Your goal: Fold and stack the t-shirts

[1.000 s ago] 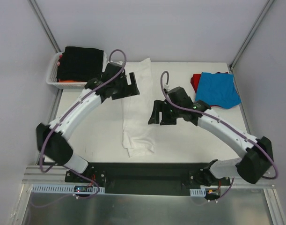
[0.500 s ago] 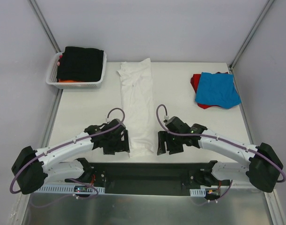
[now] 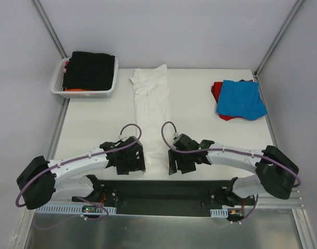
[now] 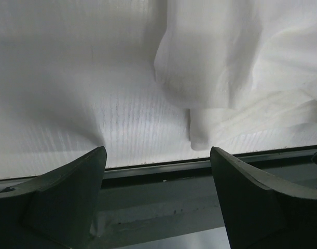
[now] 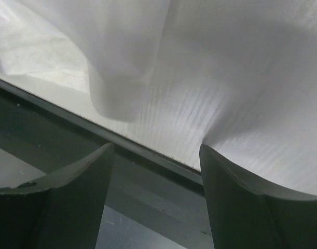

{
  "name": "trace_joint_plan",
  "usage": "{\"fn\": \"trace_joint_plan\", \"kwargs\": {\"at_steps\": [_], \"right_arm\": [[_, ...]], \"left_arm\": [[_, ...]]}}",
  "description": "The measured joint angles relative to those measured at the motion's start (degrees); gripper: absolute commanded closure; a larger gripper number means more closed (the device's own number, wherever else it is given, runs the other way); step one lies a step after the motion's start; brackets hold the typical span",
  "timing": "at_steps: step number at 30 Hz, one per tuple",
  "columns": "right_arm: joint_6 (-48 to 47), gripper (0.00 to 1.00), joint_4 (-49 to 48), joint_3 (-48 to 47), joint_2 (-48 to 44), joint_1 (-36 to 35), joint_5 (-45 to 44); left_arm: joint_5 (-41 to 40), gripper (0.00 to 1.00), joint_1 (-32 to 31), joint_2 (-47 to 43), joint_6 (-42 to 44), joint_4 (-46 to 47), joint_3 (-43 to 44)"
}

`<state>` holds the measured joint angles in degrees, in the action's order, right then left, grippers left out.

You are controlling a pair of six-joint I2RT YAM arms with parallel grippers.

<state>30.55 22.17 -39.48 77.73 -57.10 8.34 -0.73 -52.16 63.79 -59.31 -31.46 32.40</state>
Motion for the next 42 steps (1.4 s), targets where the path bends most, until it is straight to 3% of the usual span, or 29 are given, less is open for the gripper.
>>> {"fn": "trace_joint_plan", "kwargs": {"at_steps": [13,16,18,21,37,42], "right_arm": [[-0.9,0.33,-2.6,-5.4,7.5,-0.2,0.0],[-1.1,0.37,-2.7,-6.1,7.6,-0.1,0.0],[-1.2,0.39,-2.7,-6.5,7.6,0.0,0.0],[-1.2,0.41,-2.9,-6.7,7.6,0.2,0.0],[-1.0,0.45,-3.7,-6.7,8.6,0.3,0.3],[-0.9,0.45,-4.8,-6.6,9.5,0.2,0.9]], "left_arm": [[0.0,0.19,0.0,12.9,4.6,5.9,8.2],[0.0,0.24,0.0,13.8,5.2,6.6,10.5],[0.0,0.34,0.0,14.0,5.5,7.1,10.9],[0.1,0.41,0.0,14.0,5.7,7.0,10.9],[0.7,0.40,0.0,9.9,3.3,9.3,3.0],[2.3,0.57,0.0,9.6,2.3,12.2,1.7]]}}
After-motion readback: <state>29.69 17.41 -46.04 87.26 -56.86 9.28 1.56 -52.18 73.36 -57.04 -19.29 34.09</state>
